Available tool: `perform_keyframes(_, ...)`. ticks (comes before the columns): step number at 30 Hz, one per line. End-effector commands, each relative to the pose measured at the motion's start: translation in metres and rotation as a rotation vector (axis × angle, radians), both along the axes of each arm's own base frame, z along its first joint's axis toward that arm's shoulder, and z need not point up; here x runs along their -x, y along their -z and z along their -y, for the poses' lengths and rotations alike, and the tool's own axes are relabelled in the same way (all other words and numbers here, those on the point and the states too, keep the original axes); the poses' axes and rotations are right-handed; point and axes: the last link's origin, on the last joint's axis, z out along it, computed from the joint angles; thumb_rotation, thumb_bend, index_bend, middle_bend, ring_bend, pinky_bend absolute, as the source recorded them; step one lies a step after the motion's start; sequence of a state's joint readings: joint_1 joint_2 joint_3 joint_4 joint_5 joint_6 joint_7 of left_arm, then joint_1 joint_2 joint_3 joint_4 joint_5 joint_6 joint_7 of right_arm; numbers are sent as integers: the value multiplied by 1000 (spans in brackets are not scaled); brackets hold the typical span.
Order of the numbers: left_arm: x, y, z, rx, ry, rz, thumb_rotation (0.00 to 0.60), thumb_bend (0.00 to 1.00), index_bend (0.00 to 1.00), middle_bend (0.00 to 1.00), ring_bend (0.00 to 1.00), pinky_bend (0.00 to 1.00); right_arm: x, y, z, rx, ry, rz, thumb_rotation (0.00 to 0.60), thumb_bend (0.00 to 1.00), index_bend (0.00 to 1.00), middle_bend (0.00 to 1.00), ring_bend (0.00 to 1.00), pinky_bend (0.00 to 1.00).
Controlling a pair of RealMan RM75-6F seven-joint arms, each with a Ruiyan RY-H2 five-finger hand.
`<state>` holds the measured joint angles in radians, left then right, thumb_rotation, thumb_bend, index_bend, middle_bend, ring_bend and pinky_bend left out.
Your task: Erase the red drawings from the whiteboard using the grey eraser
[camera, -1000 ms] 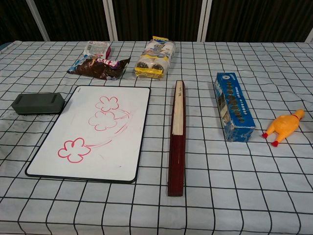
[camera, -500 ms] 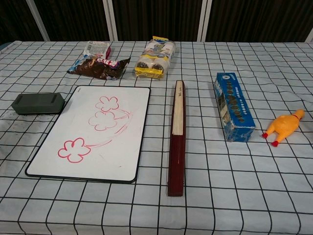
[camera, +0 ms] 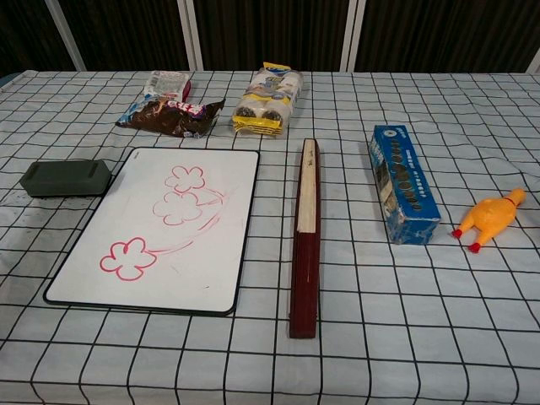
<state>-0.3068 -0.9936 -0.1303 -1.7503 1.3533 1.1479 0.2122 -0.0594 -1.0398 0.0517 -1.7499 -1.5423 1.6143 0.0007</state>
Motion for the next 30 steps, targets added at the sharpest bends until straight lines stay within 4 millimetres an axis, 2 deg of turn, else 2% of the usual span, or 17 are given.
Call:
perform_keyframes(1,-11,16,-41,63,-20,-38,600,100,0,48,0,0,0,1,0,-1,1,-2,600,171,10,56,142,187)
perform_keyframes(6,-16,33,-69,117,-43,-55,600,85,0,71,0,0,0,1,1,-3,5,-4,600,171,10,56,142,187)
perform_keyframes(10,-19,48,-83,155,-43,-85,600,85,0,95,0,0,1,2,1,-3,5,-6,600,171,10,56,142,187)
perform_keyframes(18,-24,72,-96,206,-49,-106,600,85,8,138,0,0,1,2,2,-5,6,-7,600,171,9,56,142,187)
perform_keyframes(30,-22,97,-99,240,-41,-121,600,113,134,217,0,0,2,0,2,-3,10,-5,600,171,10,56,142,187)
